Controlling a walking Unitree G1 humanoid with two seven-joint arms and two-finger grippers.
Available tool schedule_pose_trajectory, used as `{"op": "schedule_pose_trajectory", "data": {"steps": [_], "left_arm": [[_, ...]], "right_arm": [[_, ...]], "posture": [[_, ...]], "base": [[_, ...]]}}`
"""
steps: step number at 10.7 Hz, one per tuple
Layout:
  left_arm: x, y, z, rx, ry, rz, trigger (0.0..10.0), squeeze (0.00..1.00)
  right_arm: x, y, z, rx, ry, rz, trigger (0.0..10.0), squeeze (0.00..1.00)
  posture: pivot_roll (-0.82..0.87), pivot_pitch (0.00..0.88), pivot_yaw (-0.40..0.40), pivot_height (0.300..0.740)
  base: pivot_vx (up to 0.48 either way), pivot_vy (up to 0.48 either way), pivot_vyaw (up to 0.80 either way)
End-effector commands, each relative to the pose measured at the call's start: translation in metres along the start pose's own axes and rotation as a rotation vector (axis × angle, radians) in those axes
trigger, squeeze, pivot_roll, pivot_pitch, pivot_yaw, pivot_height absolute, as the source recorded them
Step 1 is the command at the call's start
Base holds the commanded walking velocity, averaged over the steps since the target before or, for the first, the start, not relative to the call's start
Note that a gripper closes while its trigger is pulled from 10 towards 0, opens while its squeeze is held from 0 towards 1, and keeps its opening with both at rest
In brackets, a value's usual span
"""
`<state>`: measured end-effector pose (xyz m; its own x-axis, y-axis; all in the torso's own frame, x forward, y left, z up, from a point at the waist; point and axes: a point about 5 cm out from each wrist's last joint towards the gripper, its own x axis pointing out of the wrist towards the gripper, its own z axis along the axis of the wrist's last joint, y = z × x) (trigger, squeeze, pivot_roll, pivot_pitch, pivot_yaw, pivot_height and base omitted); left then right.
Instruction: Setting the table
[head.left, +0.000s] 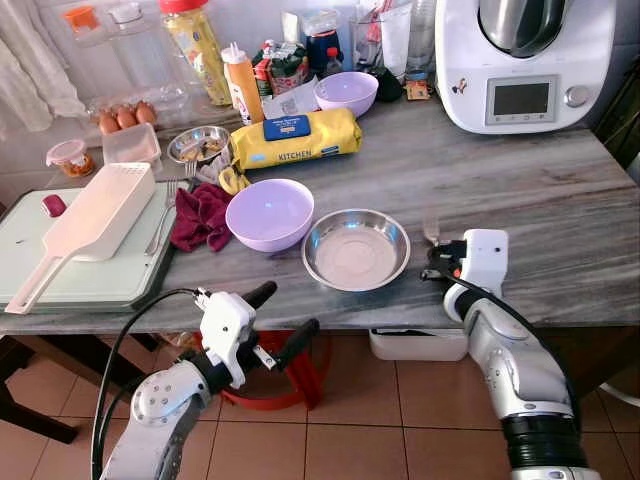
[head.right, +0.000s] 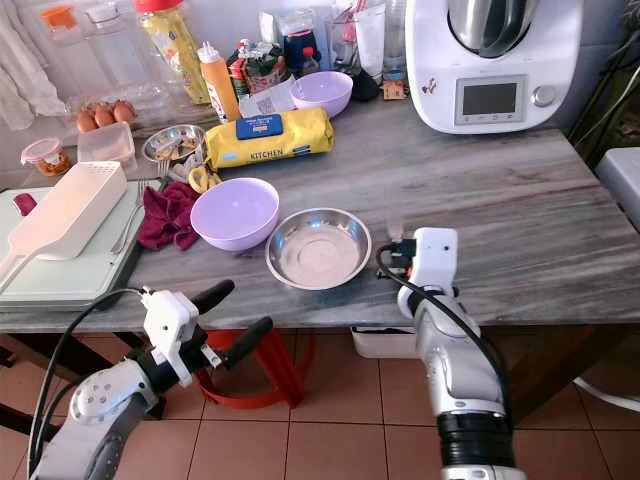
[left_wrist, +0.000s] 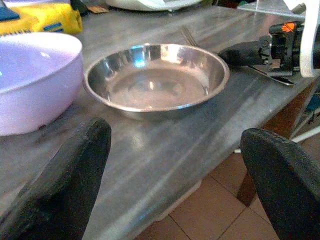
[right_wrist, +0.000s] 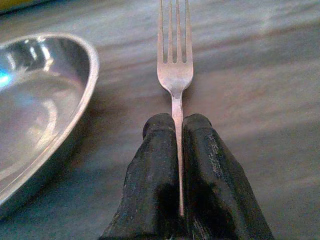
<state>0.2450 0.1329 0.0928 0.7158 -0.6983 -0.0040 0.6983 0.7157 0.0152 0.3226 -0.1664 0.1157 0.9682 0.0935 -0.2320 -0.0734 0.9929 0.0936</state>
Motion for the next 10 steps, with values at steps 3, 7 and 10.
{"op": "schedule_pose_trajectory", "data": {"steps": [3,7,10], "left_arm": [[-0.004,0.003,-0.006,0.019,0.021,-0.002,10.0,0.0],[-0.005,0.003,-0.007,0.028,0.019,-0.007,10.0,0.0],[-0.004,0.003,-0.008,0.023,0.018,-0.011,10.0,0.0]], "right_arm": [[0.002,0.017,-0.007,0.014,0.041,0.073,10.0,0.0],[0.0,0.009,-0.008,-0.005,0.06,0.015,10.0,0.0],[-0.009,-0.004,-0.009,-0.006,0.051,-0.03,10.0,0.0]], "posture": [[-0.13,0.085,0.129,0.74],[-0.12,0.085,0.13,0.74],[-0.13,0.085,0.134,0.74]], "base": [[0.0,0.0,0.0],[0.0,0.0,0.0],[0.0,0.0,0.0]]}}
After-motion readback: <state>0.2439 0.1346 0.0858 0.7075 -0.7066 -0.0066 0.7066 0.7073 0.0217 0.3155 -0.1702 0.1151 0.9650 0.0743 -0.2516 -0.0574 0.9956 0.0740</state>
